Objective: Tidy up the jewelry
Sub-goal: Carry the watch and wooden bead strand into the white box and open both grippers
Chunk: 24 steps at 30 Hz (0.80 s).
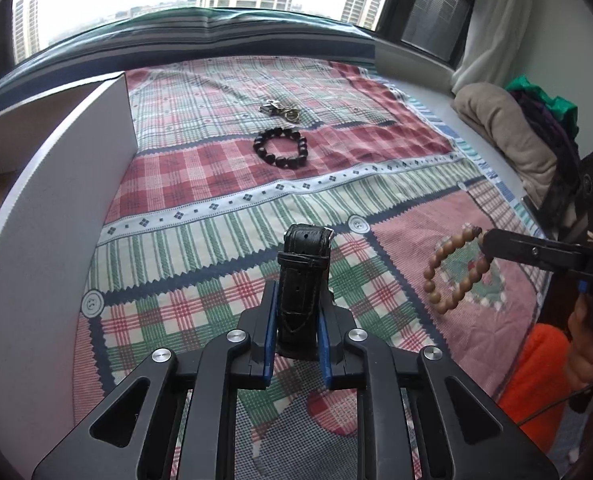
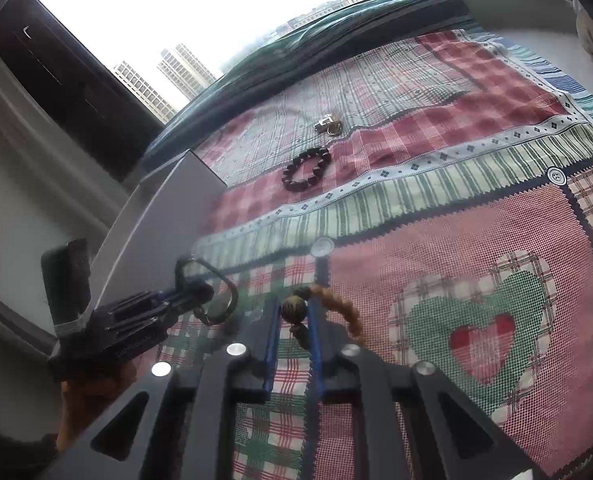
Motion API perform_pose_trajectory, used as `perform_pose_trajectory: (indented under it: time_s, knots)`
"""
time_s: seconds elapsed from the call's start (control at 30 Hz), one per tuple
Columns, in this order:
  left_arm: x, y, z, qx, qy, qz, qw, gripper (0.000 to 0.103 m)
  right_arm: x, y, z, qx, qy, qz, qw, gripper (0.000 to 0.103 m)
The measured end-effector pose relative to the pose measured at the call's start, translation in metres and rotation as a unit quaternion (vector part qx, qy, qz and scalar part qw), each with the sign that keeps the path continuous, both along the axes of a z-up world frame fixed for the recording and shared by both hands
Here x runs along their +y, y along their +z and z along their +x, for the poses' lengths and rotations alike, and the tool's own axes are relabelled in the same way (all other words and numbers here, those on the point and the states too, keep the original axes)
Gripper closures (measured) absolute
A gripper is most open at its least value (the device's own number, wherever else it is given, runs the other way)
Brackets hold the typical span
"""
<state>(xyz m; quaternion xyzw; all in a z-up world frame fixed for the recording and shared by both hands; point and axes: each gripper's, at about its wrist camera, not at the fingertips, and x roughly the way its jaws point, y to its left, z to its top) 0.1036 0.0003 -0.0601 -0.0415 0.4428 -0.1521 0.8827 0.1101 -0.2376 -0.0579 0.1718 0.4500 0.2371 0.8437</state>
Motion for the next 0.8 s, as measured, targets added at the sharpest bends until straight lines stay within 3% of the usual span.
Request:
perform_pose_trajectory:
  time_s: [0.3,0.47,0.63,0.8]
  knots:
    - [0.042,0.088,-0.078,-0.011,0.012,-0.072,0.9973,0.087,0.039,0.061,-0.013,-0.055,0.054,0.011,0.997,0.088]
    - [0.097,0.135,-0.123,-0.028,0.062,-0.081,0.9943,0.087,0.088,0.107,-0.022,-0.099,0.112,0.017,0.989,0.088]
    - [0.168,0.158,-0.149,-0.040,0.157,-0.054,0.9853,0.087,0.148,0.141,-0.026,-0.128,0.171,0.034,0.976,0.088]
    - [0.240,0.144,-0.155,-0.040,0.272,0.008,0.9615,0.087,0.218,0.157,-0.029,-0.132,0.232,0.038,0.963,0.088]
